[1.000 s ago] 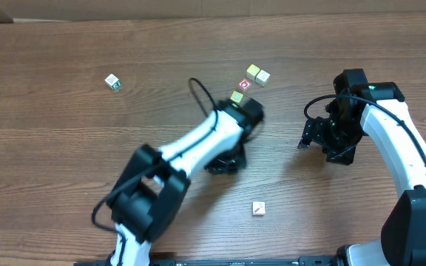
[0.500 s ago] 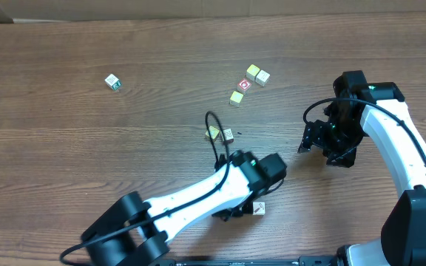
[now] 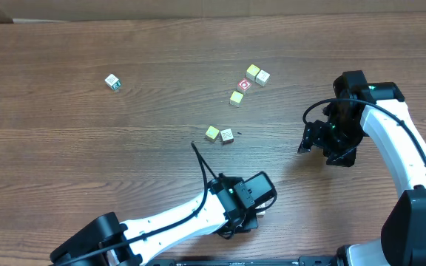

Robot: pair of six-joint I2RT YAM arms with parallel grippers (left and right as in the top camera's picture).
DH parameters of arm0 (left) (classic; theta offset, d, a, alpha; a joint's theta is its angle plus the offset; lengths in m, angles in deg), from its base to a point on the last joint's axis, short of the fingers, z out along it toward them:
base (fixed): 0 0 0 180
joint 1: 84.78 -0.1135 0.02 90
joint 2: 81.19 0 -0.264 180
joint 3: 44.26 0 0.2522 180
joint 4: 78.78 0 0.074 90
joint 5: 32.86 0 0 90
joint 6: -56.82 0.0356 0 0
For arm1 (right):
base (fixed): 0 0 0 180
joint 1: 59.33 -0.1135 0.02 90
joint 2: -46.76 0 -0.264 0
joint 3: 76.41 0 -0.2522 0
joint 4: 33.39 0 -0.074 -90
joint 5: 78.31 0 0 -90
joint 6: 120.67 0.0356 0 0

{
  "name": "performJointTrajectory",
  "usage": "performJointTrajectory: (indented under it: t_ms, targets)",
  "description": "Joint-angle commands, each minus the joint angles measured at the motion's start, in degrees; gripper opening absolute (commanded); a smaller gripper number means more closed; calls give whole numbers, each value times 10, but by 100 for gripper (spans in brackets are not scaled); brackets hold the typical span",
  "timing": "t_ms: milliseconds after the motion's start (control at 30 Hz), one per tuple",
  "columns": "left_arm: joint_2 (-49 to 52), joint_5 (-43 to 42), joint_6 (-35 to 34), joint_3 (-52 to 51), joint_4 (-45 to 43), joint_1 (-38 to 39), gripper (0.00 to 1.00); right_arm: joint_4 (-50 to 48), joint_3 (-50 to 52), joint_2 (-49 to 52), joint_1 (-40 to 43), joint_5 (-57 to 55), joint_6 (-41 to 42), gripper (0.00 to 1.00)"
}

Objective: Flip 4 blocks

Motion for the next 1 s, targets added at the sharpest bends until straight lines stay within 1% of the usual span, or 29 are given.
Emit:
performJointTrajectory:
  t_ms: [0, 133, 267, 467, 567, 600, 733, 767, 833, 967]
  targets:
    - [-2, -6, -21, -19, -14, -7, 11, -3, -5, 0, -1, 3, -5, 79]
    - [-2, 0, -14, -28, -26, -14, 15, -3, -5, 0, -1, 3, -5, 78]
    - [-1, -4, -3, -40, -62, -13, 20, -3, -5, 0, -1, 3, -5, 78]
    - [6, -7, -4, -49, -78, -14, 23, -2, -5, 0, -1, 3, -5, 79]
    - [6, -6, 7, -49, -87, -14, 28, -2, -5, 0, -1, 3, -5, 78]
    - [6, -6, 13, -49, -92, -14, 31, -2, -5, 0, -1, 3, -5, 79]
    - [6, -3, 16, -49, -99, -15, 48, -2, -5, 0, -1, 3, -5, 79]
    - [6, -2, 18, -49, -101, -15, 50, -1, -5, 0, -1, 3, -5, 79]
    - [6, -1, 20, -49, -102, -15, 51, 0, -5, 0, -1, 3, -5, 79]
    - [5, 10, 19, -49, -103, -19, 47, 4, -5, 0, -1, 3, -5, 79]
